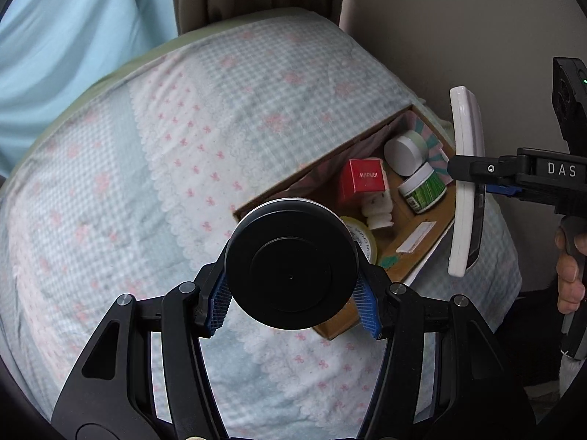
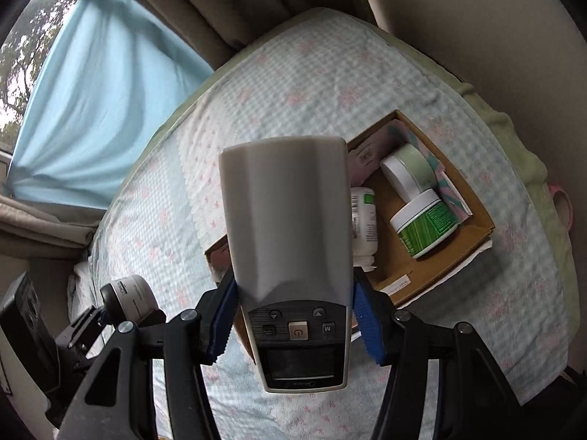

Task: Organize rigid objects
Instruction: 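Carry the black-lidded jar and white device into the cardboard box and release both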

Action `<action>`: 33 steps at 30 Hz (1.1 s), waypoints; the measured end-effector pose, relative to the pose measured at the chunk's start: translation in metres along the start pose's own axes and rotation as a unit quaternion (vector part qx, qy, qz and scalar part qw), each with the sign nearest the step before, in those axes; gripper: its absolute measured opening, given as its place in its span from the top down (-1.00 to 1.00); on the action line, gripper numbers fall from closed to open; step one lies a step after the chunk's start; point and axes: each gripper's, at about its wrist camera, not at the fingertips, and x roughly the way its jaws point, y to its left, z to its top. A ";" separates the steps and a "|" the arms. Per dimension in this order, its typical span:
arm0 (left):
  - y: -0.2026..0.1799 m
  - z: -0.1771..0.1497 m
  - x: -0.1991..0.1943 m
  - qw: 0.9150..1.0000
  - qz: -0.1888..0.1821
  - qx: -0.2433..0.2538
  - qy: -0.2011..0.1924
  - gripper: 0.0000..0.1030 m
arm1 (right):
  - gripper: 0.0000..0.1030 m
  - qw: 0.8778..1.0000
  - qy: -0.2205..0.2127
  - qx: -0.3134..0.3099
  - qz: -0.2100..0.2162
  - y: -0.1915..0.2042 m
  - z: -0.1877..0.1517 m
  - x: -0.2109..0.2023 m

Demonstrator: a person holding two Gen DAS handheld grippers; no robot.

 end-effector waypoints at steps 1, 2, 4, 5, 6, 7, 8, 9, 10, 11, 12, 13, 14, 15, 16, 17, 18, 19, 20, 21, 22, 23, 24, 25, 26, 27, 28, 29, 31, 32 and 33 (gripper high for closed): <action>-0.005 0.002 0.010 1.000 -0.001 -0.002 0.007 -0.04 | -0.05 1.000 0.004 0.012 0.005 -0.010 0.004 0.005; -0.009 0.004 0.021 1.000 -0.001 -0.004 0.014 -0.04 | -0.05 1.000 0.009 0.024 0.011 -0.019 0.007 0.011; -0.018 0.008 0.043 1.000 0.000 -0.002 0.029 -0.04 | -0.05 0.998 0.019 0.051 0.027 -0.038 0.013 0.025; -0.021 0.010 0.054 0.999 0.002 -0.001 0.036 -0.04 | -0.05 0.997 0.024 0.064 0.038 -0.046 0.015 0.032; -0.023 0.012 0.064 0.999 0.004 0.000 0.043 -0.04 | -0.05 0.995 0.027 0.076 0.051 -0.053 0.017 0.038; -0.025 0.013 0.073 0.999 0.006 -0.001 0.049 -0.04 | -0.05 0.994 0.030 0.087 0.061 -0.060 0.019 0.044; -0.026 0.013 0.082 0.999 0.008 -0.002 0.053 -0.04 | -0.05 0.993 0.034 0.095 0.068 -0.064 0.021 0.050; -0.027 0.014 0.090 0.998 0.012 -0.001 0.058 -0.04 | -0.05 0.992 0.038 0.100 0.071 -0.068 0.022 0.056; -0.028 0.015 0.098 0.998 0.015 0.000 0.064 -0.04 | -0.05 0.991 0.042 0.105 0.073 -0.071 0.023 0.062; -0.028 0.015 0.105 0.997 0.018 0.000 0.070 -0.04 | -0.05 0.990 0.045 0.109 0.078 -0.073 0.024 0.066; -0.030 0.016 0.111 0.997 0.021 0.004 0.074 -0.04 | -0.05 0.989 0.047 0.113 0.085 -0.075 0.025 0.070; -0.030 0.017 0.115 0.997 0.024 0.009 0.077 -0.04 | -0.05 0.988 0.050 0.115 0.086 -0.076 0.026 0.073; -0.031 0.018 0.119 0.996 0.028 0.014 0.081 -0.04 | -0.05 0.988 0.053 0.116 0.086 -0.077 0.027 0.076; -0.033 0.019 0.122 0.996 0.033 0.018 0.085 -0.04 | -0.05 0.987 0.056 0.118 0.088 -0.077 0.028 0.079; -0.034 0.020 0.125 0.995 0.040 0.021 0.088 -0.04 | -0.06 0.987 0.060 0.120 0.088 -0.078 0.029 0.081; -0.035 0.021 0.128 0.994 0.048 0.024 0.091 -0.04 | -0.08 0.987 0.063 0.123 0.087 -0.079 0.030 0.083; -0.036 0.022 0.131 0.993 0.059 0.029 0.097 -0.05 | -0.08 0.986 0.064 0.125 0.085 -0.080 0.031 0.084; -0.038 0.023 0.133 0.992 0.070 0.035 0.102 -0.15 | -0.12 0.986 0.066 0.126 0.083 -0.080 0.032 0.085; -0.039 0.023 0.133 0.991 0.077 0.041 0.101 -0.60 | -0.28 0.986 0.065 0.128 0.083 -0.081 0.033 0.085; -0.040 0.023 0.131 0.991 0.079 0.045 0.098 -0.88 | -0.36 0.986 0.062 0.129 0.081 -0.082 0.033 0.083; -0.040 0.024 0.126 0.992 0.075 0.046 0.090 -0.99 | -0.60 0.987 0.063 0.129 0.068 -0.081 0.033 0.081; -0.040 0.024 0.120 0.993 0.071 0.045 0.086 -0.99 | -0.84 0.989 0.065 0.124 0.051 -0.081 0.033 0.078; -0.040 0.024 0.115 0.993 0.073 0.044 0.083 -0.99 | -0.89 0.991 0.066 0.113 0.034 -0.079 0.033 0.074; -0.040 0.024 0.109 0.993 0.079 0.043 0.083 -0.99 | -0.90 0.993 0.065 0.100 0.018 -0.078 0.033 0.070; -0.039 0.024 0.104 0.992 0.084 0.043 0.082 -0.99 | -0.90 0.994 0.066 0.087 0.004 -0.077 0.031 0.066; -0.039 0.023 0.100 0.992 0.086 0.041 0.080 -0.99 | -0.90 0.995 0.068 0.076 -0.010 -0.076 0.030 0.063; -0.038 0.023 0.094 0.993 0.085 0.037 0.078 -0.99 | -0.90 0.995 0.068 0.069 -0.021 -0.076 0.028 0.059; -0.038 0.022 0.090 0.993 0.083 0.033 0.077 -0.99 | -0.90 0.995 0.064 0.065 -0.030 -0.076 0.026 0.055; -0.038 0.020 0.080 0.994 0.080 0.027 0.073 -0.99 | -0.90 0.996 0.052 0.064 -0.038 -0.077 0.021 0.045; -0.038 0.020 0.077 0.994 0.079 0.026 0.071 -0.99 | -0.90 0.996 0.047 0.063 -0.038 -0.078 0.020 0.040; -0.039 0.019 0.073 0.994 0.079 0.027 0.070 -0.99 | -0.90 0.996 0.046 0.063 -0.042 -0.078 0.018 0.036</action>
